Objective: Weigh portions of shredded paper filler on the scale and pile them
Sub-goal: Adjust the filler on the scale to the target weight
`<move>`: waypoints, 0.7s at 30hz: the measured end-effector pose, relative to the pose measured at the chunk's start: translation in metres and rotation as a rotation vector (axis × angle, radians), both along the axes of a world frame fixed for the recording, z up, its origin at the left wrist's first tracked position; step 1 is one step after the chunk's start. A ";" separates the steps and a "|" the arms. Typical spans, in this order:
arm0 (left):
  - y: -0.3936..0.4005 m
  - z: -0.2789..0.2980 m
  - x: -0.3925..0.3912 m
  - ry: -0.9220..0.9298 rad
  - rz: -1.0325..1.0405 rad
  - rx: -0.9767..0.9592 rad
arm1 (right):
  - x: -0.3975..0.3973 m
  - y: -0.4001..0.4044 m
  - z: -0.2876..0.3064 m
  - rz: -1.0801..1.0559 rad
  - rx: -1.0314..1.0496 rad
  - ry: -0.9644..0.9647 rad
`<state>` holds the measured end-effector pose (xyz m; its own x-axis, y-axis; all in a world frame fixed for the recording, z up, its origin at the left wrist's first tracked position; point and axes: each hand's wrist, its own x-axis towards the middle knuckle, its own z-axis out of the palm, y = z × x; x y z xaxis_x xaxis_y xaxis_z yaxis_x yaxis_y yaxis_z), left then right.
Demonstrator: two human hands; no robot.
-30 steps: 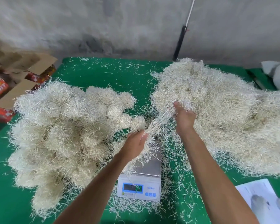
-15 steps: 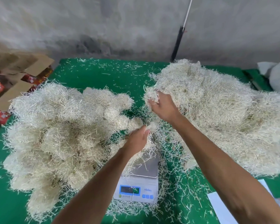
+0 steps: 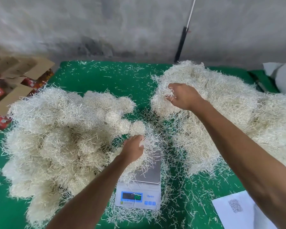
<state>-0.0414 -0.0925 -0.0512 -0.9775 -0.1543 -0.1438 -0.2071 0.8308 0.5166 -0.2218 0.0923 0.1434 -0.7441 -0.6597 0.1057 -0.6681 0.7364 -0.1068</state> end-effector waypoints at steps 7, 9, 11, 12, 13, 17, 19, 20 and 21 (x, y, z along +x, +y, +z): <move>0.001 0.031 -0.022 -0.031 -0.051 0.375 | -0.001 0.010 -0.032 -0.233 -0.008 -0.071; -0.008 0.031 -0.024 -0.080 -0.093 0.197 | -0.006 0.019 -0.031 -0.368 -0.009 0.025; -0.015 0.028 -0.021 -0.084 0.006 0.100 | -0.008 0.029 -0.034 -0.500 -0.052 0.043; -0.019 0.025 -0.017 -0.086 0.098 0.082 | -0.008 0.034 -0.039 -0.544 -0.076 0.004; -0.023 0.022 -0.011 -0.116 0.180 0.062 | -0.008 0.037 -0.046 -0.569 -0.085 -0.056; -0.025 0.017 0.014 -0.437 0.219 0.115 | 0.013 0.039 -0.069 -0.544 0.081 -0.325; -0.017 0.014 0.023 -0.382 0.181 0.157 | 0.032 0.029 -0.076 -0.518 0.204 -0.281; -0.013 0.012 0.025 -0.306 0.165 0.176 | 0.042 0.022 -0.078 -0.499 0.240 -0.221; -0.010 0.010 0.027 -0.229 0.144 0.217 | 0.052 0.015 -0.081 -0.468 0.251 -0.181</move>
<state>-0.0149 -0.1023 -0.0409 -0.8866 -0.2299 -0.4014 -0.4450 0.6608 0.6043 -0.1699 0.1072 0.0620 -0.9552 -0.2434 -0.1685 -0.2513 0.9675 0.0269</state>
